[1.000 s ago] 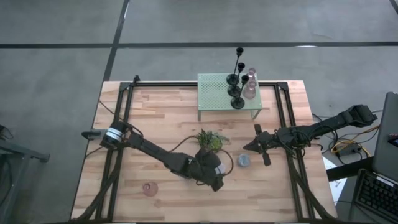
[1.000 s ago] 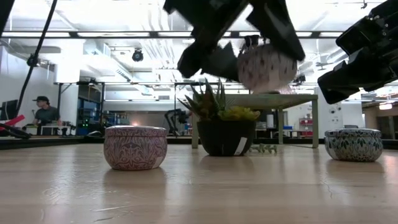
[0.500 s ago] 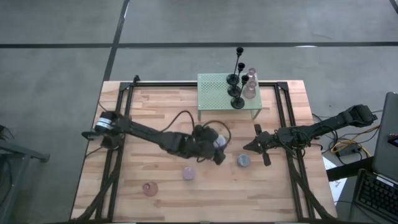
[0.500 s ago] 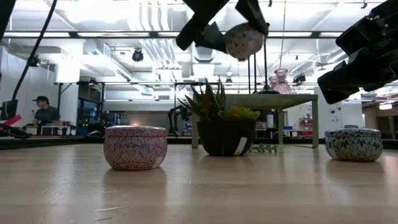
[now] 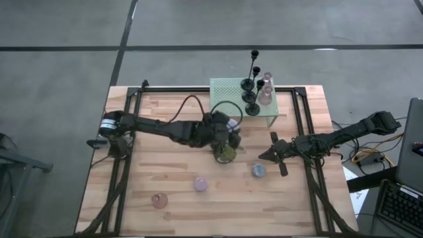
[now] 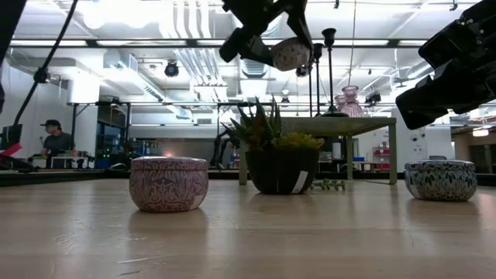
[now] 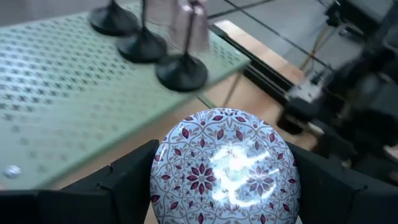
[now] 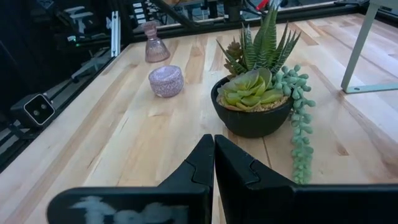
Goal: Pick & Place candle stick holders
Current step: Put the middle white scented candle on the shelf
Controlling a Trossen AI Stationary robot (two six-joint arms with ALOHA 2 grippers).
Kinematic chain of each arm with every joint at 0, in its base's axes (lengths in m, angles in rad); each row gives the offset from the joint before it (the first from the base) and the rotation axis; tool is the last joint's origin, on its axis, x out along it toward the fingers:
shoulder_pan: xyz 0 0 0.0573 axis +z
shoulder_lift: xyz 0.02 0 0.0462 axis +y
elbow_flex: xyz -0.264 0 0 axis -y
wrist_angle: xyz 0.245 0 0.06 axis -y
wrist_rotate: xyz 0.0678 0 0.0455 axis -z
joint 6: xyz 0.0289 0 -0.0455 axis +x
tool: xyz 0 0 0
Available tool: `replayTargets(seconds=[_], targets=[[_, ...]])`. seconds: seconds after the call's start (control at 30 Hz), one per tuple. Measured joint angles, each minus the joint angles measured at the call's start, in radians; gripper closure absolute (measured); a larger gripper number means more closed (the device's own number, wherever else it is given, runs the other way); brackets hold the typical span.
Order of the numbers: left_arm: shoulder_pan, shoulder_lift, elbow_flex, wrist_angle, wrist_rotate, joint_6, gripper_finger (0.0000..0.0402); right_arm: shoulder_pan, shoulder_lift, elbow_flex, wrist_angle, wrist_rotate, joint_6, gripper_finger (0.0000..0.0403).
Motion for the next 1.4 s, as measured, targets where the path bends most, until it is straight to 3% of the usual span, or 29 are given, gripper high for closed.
replayTargets(seconds=[0.47,0.8,1.4], targets=[[0.106,-0.015,0.019,-0.031,0.005,-0.022,0.0093,0.0,0.0,0.0,0.0,0.0,0.0,0.0394],[0.202,-0.019,0.019,-0.06,0.088,-0.001,0.0093,0.0,0.0,0.0,0.0,0.0,0.0,0.0394],[0.265,-0.024,0.019,-0.066,0.114,0.059,0.0093,0.0,0.0,0.0,0.0,0.0,0.0,0.0394]])
